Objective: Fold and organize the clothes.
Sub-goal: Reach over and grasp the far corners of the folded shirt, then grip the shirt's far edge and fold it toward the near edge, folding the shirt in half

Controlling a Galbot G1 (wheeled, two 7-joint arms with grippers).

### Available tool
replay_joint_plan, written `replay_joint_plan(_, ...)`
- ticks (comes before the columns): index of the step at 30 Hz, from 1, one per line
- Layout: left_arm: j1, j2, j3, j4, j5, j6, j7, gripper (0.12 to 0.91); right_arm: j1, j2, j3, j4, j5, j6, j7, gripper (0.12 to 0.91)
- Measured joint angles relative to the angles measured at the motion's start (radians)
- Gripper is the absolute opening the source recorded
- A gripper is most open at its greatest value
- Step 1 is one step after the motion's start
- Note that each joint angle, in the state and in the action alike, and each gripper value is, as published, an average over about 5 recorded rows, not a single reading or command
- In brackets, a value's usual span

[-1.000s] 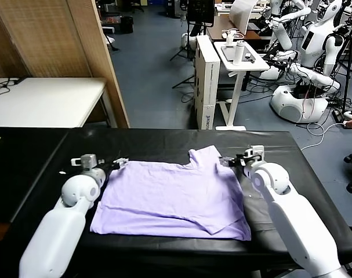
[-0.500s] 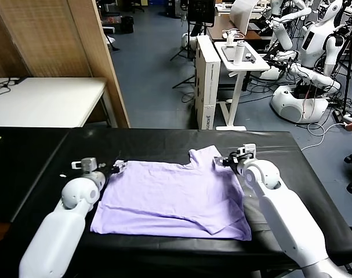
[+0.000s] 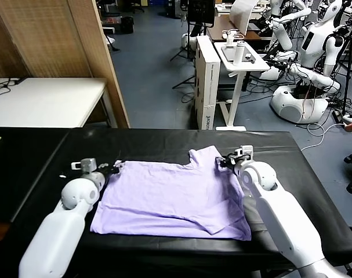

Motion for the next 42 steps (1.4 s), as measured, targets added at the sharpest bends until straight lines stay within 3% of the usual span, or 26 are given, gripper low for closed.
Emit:
replay_joint_plan(12, -0.003, -0.001, 0.003, 0.0, -0.001, -0.004, 0.004, 0.149, -0.018, -0.004, 0.015, 0.019, -0.005, 0.007, -0.02, 0.14)
replay_joint_plan(19, 0.002, -0.003, -0.001, -0.011, -0.001, -0.019, 0.008, 0.149, -0.041, -0.02, 0.034, 0.067, 0.002, 0.1, -0.032, 0.14)
replay_joint_plan(31, 0.056, 0.012, -0.046, -0.095, -0.035, -0.028, 0.001, 0.149, -0.142, -0.091, 0.094, 0.23, 0.049, 0.125, -0.033, 0.14)
replay_joint_plan(42, 0.196, 0.051, -0.142, -0.24, -0.078, -0.052, -0.005, 0.149, -0.258, -0.158, 0.169, 0.38, 0.093, 0.104, -0.025, 0.14)
